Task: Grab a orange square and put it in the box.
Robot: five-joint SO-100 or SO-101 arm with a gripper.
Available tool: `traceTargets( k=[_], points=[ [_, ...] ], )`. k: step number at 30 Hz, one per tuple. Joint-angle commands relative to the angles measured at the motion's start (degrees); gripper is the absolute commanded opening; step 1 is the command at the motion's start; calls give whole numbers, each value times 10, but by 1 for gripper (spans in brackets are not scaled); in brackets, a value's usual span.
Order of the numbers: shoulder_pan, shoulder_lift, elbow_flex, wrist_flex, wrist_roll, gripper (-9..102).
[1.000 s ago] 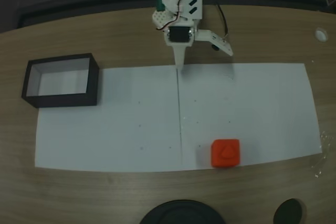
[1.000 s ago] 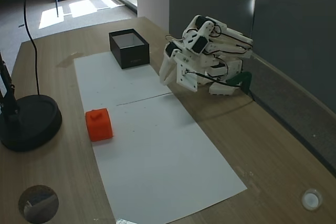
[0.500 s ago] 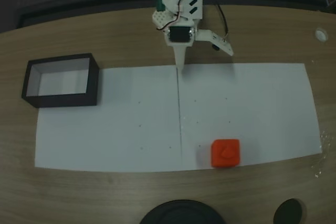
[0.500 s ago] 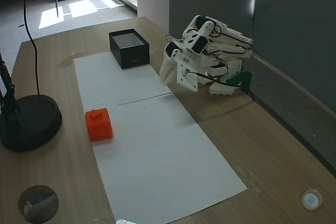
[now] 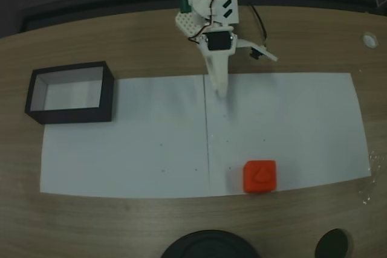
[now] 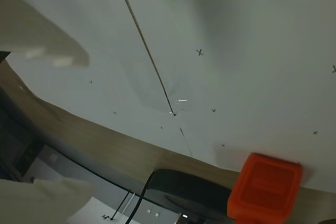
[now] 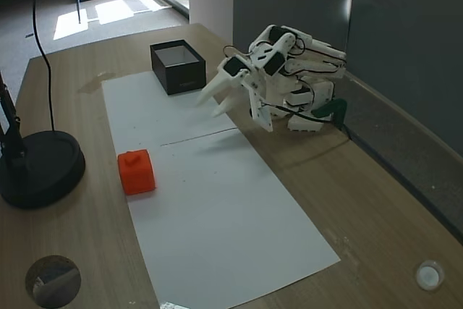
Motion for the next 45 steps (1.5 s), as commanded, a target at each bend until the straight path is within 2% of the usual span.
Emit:
traceTargets(
  k=[1, 4, 8, 14, 20, 27, 36, 40, 45],
  points=[
    [1, 8, -58, -34, 23, 25],
    [-6, -8, -116, -51, 84, 28],
    [-58, -89, -191, -54, 84, 31],
    [-151, -362, -329, -58, 53, 31],
    [-124, -654, -532, -48, 74, 31],
    [-89, -900, -763, 50, 74, 31],
    [-90, -1081, -1066, 218, 69, 32],
    [-93, -1158, -1153, 260, 73, 39],
    [-90, -1245, -1205, 271, 69, 39]
  ],
)
